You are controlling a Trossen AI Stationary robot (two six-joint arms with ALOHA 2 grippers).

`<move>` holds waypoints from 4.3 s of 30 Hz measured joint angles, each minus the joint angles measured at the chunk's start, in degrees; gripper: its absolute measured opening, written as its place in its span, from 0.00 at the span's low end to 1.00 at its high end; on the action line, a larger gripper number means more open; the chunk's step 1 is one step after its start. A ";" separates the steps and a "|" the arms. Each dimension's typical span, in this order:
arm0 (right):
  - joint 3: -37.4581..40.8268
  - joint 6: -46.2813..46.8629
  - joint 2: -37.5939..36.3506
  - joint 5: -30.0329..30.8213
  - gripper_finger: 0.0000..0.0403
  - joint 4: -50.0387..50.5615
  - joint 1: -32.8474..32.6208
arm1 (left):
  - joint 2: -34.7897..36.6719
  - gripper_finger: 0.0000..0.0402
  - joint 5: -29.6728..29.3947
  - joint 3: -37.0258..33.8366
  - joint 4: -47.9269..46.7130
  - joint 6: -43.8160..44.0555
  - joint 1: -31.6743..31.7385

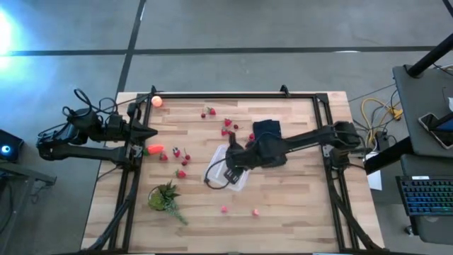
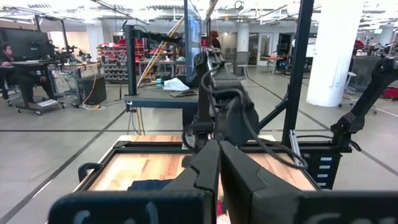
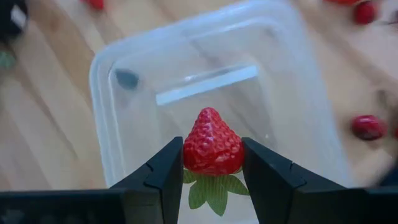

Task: Pick and placing Produce into tupperware
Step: Put the red strawberry into the transparent bin, then put the pink peach into the transparent bin, then put the red cherry into the transparent bin

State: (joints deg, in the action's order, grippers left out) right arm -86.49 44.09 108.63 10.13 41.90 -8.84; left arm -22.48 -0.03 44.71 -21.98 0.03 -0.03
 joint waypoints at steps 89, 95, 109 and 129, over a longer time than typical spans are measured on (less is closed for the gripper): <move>-3.31 20.11 14.77 4.91 0.34 12.35 -25.64 | 0.01 0.00 0.02 0.01 0.00 0.00 0.02; -3.24 33.16 9.33 13.75 0.33 12.46 -23.73 | 0.00 0.00 0.02 0.01 0.02 -0.01 0.01; -2.90 9.61 0.96 7.25 0.33 6.35 -3.75 | 0.02 0.00 0.02 0.00 0.02 -0.01 0.02; -2.47 9.98 -1.49 3.92 0.57 21.15 8.45 | 0.00 0.00 0.01 0.00 0.04 -0.02 0.00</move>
State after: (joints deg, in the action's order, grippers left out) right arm -88.96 54.06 107.14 14.04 63.05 -0.39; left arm -22.48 -0.02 44.71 -21.94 0.02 -0.03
